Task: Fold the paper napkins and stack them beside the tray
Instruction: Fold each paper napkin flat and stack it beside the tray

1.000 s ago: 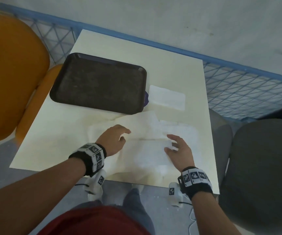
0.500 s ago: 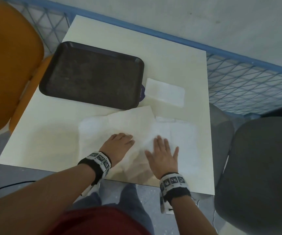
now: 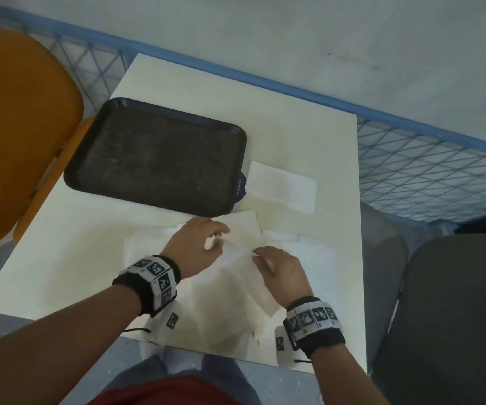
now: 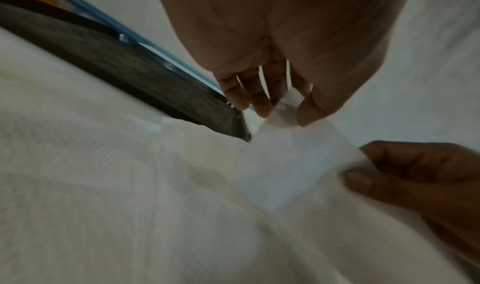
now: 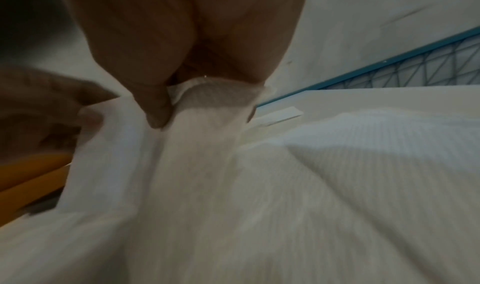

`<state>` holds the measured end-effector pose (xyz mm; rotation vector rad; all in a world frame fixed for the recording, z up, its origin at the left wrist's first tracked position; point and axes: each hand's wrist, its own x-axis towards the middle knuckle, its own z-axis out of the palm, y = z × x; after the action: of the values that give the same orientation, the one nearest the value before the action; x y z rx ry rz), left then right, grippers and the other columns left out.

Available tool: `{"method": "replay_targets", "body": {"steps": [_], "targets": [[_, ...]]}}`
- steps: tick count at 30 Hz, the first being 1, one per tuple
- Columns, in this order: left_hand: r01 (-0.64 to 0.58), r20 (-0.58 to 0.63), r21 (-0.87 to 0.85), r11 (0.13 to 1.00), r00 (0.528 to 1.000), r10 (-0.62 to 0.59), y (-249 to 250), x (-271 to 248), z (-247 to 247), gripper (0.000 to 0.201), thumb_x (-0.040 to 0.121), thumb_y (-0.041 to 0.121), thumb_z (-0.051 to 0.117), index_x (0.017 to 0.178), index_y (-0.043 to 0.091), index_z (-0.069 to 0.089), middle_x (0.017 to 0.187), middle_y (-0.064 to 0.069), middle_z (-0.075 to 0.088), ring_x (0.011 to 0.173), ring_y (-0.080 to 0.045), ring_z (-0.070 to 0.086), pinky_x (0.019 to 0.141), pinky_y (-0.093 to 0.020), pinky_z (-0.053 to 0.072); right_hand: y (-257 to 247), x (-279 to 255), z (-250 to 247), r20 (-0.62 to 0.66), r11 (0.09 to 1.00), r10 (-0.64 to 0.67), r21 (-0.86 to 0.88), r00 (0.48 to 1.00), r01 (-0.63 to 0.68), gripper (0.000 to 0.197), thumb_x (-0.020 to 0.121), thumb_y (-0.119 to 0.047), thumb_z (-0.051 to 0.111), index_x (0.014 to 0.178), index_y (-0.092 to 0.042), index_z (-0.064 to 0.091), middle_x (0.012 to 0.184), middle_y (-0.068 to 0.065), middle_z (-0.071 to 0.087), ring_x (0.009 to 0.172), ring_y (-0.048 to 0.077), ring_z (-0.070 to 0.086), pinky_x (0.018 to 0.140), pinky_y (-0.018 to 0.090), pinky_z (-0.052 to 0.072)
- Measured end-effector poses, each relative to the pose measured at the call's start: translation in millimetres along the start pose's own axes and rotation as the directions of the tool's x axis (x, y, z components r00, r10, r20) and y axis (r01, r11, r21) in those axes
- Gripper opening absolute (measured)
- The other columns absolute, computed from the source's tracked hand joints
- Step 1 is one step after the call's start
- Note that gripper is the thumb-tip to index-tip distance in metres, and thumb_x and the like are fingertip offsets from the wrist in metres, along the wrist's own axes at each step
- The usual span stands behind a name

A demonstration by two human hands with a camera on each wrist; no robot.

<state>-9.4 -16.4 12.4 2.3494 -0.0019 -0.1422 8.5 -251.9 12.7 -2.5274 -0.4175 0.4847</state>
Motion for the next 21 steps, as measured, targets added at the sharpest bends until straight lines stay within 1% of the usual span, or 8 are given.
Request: {"method": "replay_targets", "body": {"steps": [2,5,8,9,12,16,18,21], "targets": [[0.134,-0.083,0.084,0.987,0.988,-0.127,-7,14,-3,0.024,0.092,0.026,0.061,0.115,0.024,0.06,0.109,0.007,0.059,0.1,-0.014,0.055,0.088,-0.028,0.046,7,18,-24,-0.002,0.995,0.066,0.074,0.998,-0.065,0.029,0.104,-0.03,0.052,0.125,-0.017,0.068,0.126,0.001,0.069,0.115,0.022,0.063,0.101,0.027,0.044],[0.318,-0.112,0.164,0.934,0.946,-0.303,-17,27,1,0.031,0.089,0.031,0.066,0.112,0.017,0.05,0.11,-0.003,0.057,0.1,-0.025,0.058,0.085,-0.037,0.05,23,52,-54,-0.016,0.991,0.081,0.105,0.997,-0.078,0.027,0.104,-0.028,0.053,0.123,-0.017,0.07,0.119,0.002,0.069,0.113,0.022,0.063,0.094,0.019,0.041],[0.37,-0.072,0.255,0.893,0.929,-0.364,-22,32,8,0.038,0.086,0.037,0.069,0.108,0.023,0.042,0.102,0.0,0.06,0.093,-0.025,0.061,0.082,-0.042,0.053,35,96,-81,-0.024,0.989,0.102,0.106,0.994,-0.099,0.02,0.099,-0.032,0.062,0.113,-0.024,0.074,0.116,-0.007,0.072,0.106,0.007,0.064,0.085,0.002,0.038],[0.383,-0.068,0.275,0.882,0.923,-0.38,-21,33,10,0.037,0.086,0.038,0.069,0.106,0.025,0.041,0.098,0.003,0.061,0.091,-0.023,0.061,0.081,-0.041,0.053,36,111,-89,-0.018,0.989,0.117,0.088,0.993,-0.115,0.02,0.097,-0.035,0.064,0.112,-0.026,0.074,0.115,-0.01,0.073,0.102,0.004,0.063,0.081,0.0,0.037],[0.389,-0.064,0.273,0.88,0.92,-0.387,-20,37,12,0.025,0.088,0.035,0.066,0.106,0.028,0.051,0.092,0.007,0.061,0.089,-0.019,0.06,0.079,-0.036,0.052,39,155,-105,-0.017,0.992,0.127,0.019,0.992,-0.126,0.022,0.096,-0.039,0.064,0.111,-0.026,0.074,0.115,-0.008,0.074,0.106,0.011,0.065,0.088,0.016,0.042],[0.341,-0.05,0.254,0.905,0.939,-0.34,-14,40,10,0.016,0.09,0.033,0.066,0.105,0.032,0.063,0.092,0.014,0.058,0.088,-0.01,0.056,0.087,-0.032,0.052,46,206,-104,0.001,0.991,0.131,-0.025,0.991,-0.131,0.021,0.096,-0.039,0.063,0.109,-0.028,0.074,0.114,-0.003,0.074,0.108,0.021,0.067,0.097,0.032,0.051],[0.314,-0.069,0.244,0.917,0.949,-0.307,-9,42,6,0.011,0.086,0.033,0.069,0.091,0.035,0.061,0.086,0.016,0.056,0.084,-0.007,0.055,0.084,-0.03,0.052,52,226,-99,-0.007,0.987,0.133,-0.091,0.991,-0.133,0.02,0.096,-0.04,0.061,0.109,-0.03,0.074,0.114,-0.002,0.074,0.107,0.023,0.068,0.097,0.037,0.052],[0.312,-0.069,0.192,0.93,0.95,-0.305,-2,44,-1,0.023,0.08,0.029,0.072,0.08,0.035,0.05,0.083,0.017,0.057,0.08,-0.007,0.056,0.077,-0.026,0.05,58,243,-90,-0.006,0.944,0.147,-0.299,0.989,-0.142,0.019,0.099,-0.042,0.055,0.11,-0.035,0.069,0.116,-0.005,0.072,0.109,0.021,0.064,0.096,0.039,0.044]]}}
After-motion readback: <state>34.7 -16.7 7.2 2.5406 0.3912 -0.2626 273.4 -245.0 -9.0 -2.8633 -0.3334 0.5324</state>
